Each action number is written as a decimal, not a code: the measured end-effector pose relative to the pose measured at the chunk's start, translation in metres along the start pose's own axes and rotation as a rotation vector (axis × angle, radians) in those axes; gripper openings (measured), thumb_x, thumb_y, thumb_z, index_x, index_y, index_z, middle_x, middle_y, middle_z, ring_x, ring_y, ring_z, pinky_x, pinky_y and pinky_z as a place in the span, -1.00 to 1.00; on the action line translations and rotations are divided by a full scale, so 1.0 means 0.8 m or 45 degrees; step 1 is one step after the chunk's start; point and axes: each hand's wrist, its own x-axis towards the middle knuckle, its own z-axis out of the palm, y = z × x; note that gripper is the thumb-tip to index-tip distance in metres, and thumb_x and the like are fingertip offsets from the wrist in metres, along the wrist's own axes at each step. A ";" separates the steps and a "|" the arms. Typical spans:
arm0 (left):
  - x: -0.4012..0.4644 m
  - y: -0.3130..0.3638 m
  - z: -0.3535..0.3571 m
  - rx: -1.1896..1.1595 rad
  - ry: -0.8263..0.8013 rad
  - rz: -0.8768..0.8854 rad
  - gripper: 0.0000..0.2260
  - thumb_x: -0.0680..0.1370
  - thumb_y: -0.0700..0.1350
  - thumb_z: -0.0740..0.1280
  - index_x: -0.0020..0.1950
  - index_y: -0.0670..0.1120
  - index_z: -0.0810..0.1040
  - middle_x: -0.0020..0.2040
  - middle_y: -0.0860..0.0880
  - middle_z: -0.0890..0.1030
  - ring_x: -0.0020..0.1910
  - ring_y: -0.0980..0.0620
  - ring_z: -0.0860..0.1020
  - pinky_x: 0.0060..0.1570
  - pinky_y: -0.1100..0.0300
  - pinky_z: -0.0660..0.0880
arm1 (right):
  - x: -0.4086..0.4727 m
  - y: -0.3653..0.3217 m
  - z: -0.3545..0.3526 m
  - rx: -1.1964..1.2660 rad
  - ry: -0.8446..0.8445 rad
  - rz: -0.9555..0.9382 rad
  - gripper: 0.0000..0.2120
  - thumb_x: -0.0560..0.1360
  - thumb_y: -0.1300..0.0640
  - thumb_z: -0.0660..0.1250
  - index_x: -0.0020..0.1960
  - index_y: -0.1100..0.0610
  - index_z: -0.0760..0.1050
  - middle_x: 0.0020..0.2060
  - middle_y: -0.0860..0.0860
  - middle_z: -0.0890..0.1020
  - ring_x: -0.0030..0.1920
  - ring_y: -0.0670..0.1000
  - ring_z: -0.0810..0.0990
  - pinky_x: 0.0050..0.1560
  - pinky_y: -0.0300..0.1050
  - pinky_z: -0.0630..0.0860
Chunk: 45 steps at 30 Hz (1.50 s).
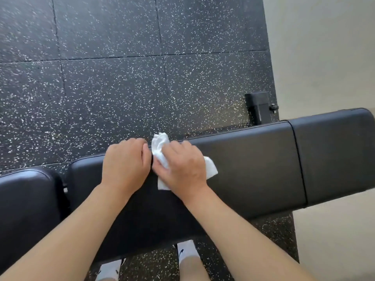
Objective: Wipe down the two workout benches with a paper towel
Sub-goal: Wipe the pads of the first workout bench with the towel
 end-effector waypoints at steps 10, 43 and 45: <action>-0.046 -0.048 0.017 0.058 0.226 0.171 -0.58 0.66 0.01 0.15 0.42 -0.18 0.51 0.27 -0.17 0.60 0.23 -0.23 0.54 0.31 -0.18 0.37 | -0.045 0.148 -0.069 -0.452 -0.070 0.039 -0.66 0.62 -0.04 0.22 -0.20 0.16 0.51 -0.35 0.08 0.41 -0.33 0.17 0.42 -0.36 0.07 0.30; -0.114 -0.222 -0.019 -0.010 0.138 0.081 -0.56 0.61 0.01 0.12 0.29 -0.19 0.61 0.14 -0.10 0.69 0.31 -0.17 0.58 0.56 -0.29 0.18 | 0.094 -0.077 0.044 -0.327 -0.625 0.321 -0.60 0.56 -0.19 0.18 -0.27 0.10 0.43 -0.35 -0.05 0.43 -0.19 0.14 0.46 -0.22 -0.04 0.28; -0.121 -0.236 -0.025 -0.010 0.131 0.121 -0.59 0.58 -0.04 0.15 0.31 -0.15 0.60 0.24 -0.07 0.65 0.40 -0.16 0.51 0.56 -0.30 0.19 | 0.092 -0.147 0.074 -0.195 -0.627 0.207 -0.61 0.54 -0.19 0.21 -0.30 0.08 0.37 -0.37 -0.05 0.42 -0.22 0.13 0.44 -0.25 -0.04 0.27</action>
